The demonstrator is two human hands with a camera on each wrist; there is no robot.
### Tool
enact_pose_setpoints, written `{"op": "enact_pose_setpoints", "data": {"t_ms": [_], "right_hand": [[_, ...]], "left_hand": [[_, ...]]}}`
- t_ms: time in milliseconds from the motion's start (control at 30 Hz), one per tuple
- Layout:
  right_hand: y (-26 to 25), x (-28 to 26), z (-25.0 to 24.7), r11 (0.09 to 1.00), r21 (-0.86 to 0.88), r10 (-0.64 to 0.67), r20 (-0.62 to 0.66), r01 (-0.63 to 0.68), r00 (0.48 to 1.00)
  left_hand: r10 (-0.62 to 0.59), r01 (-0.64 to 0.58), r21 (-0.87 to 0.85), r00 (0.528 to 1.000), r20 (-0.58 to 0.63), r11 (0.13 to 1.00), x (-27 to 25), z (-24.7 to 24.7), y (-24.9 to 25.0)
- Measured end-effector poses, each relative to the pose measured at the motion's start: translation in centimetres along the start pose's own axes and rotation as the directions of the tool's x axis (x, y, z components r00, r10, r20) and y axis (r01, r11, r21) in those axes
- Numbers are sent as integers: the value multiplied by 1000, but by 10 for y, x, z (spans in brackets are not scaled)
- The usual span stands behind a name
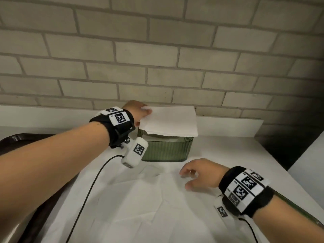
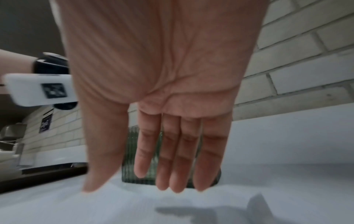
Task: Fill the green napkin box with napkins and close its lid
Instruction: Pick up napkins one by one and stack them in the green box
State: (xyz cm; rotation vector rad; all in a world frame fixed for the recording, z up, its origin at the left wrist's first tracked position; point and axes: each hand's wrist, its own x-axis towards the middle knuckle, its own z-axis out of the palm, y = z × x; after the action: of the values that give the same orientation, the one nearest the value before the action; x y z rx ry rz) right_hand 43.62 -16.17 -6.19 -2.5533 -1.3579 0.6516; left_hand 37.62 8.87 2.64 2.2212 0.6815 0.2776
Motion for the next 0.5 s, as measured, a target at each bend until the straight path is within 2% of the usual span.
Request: {"op": "enact_pose_setpoints", "data": {"t_ms": [100, 233, 300, 400, 500], "right_hand": [[-2, -4, 12, 1000, 1, -12, 28, 12, 1000], [3, -4, 16, 999, 29, -33, 28, 32, 999], [5, -4, 16, 997, 54, -50, 20, 49, 999], [3, -1, 10, 995, 79, -53, -84, 60, 995], [-1, 8, -4, 987, 137, -39, -263, 78, 964]], "left_hand": [[-18, 12, 178, 999, 35, 984, 20, 19, 0], [-70, 32, 456, 995, 65, 889, 38, 36, -6], [-82, 22, 517, 992, 92, 855, 47, 41, -12], [-96, 26, 545, 990, 102, 838, 54, 44, -18], [-95, 12, 567, 989, 116, 823, 54, 46, -15]]}}
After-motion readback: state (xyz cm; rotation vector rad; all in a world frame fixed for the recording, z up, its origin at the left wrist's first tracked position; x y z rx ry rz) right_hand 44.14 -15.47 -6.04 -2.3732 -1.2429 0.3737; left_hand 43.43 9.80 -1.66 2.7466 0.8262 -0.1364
